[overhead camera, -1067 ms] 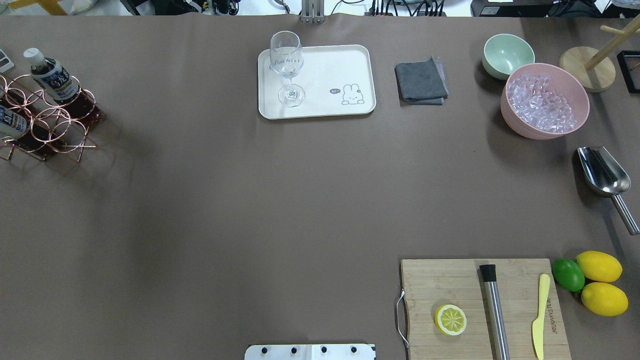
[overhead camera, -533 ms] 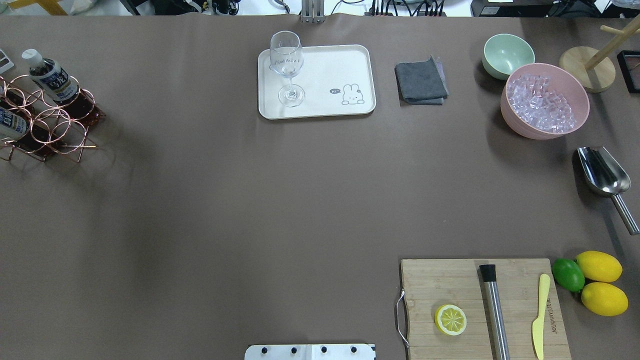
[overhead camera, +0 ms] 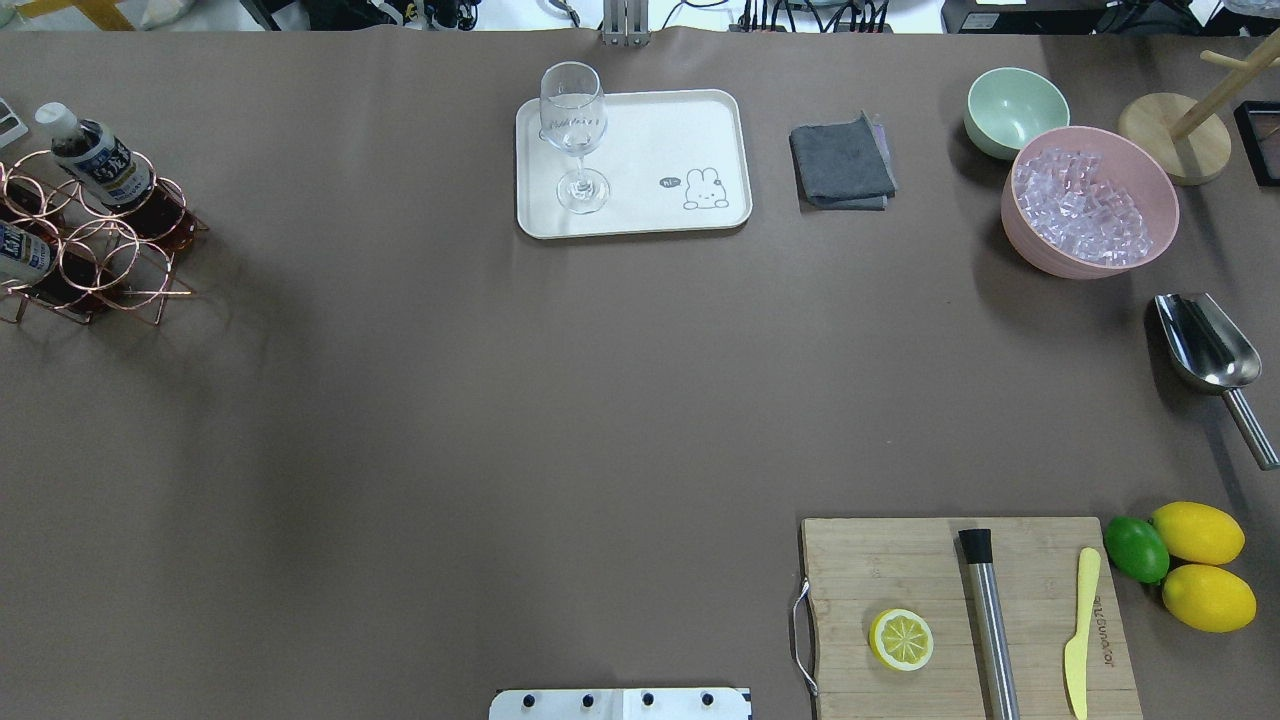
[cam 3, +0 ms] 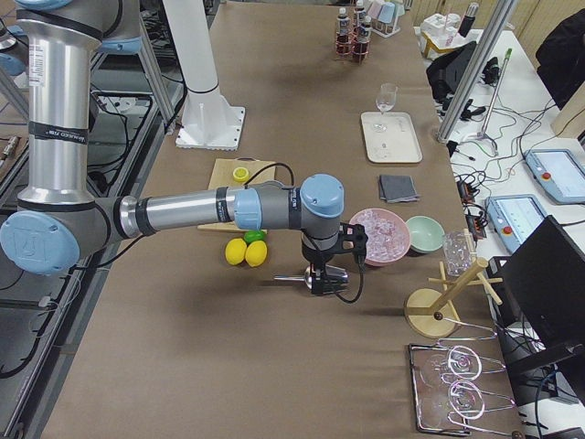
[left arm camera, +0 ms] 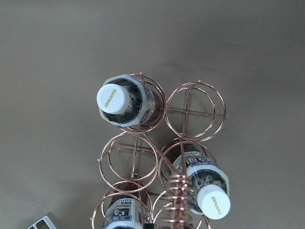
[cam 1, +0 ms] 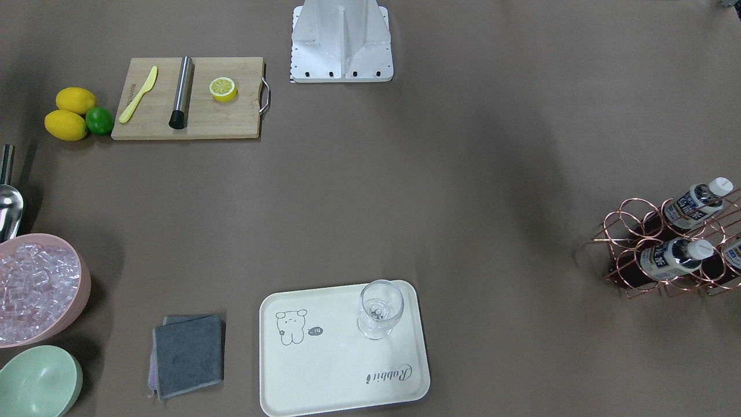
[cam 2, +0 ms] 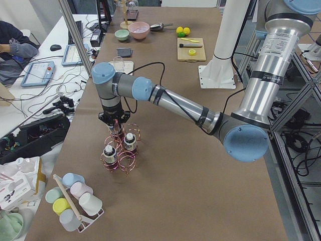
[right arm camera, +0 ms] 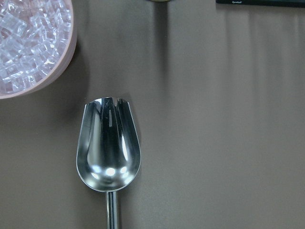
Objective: Take tea from basket to plate
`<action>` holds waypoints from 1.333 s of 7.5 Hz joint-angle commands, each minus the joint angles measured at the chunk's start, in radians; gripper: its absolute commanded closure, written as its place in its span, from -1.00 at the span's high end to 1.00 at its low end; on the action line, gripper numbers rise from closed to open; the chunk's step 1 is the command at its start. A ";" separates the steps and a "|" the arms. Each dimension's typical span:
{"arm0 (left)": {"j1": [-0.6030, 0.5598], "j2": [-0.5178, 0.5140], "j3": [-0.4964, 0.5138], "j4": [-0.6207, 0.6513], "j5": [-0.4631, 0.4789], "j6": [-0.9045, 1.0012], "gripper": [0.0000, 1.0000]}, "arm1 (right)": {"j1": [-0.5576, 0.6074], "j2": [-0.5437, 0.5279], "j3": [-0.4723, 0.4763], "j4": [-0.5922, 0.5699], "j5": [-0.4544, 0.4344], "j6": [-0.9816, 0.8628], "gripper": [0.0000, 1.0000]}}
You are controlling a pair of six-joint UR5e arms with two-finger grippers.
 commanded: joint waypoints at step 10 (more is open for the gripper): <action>0.091 -0.125 -0.177 0.133 0.002 -0.155 -1.00 | 0.016 -0.021 0.012 -0.001 0.012 -0.027 1.00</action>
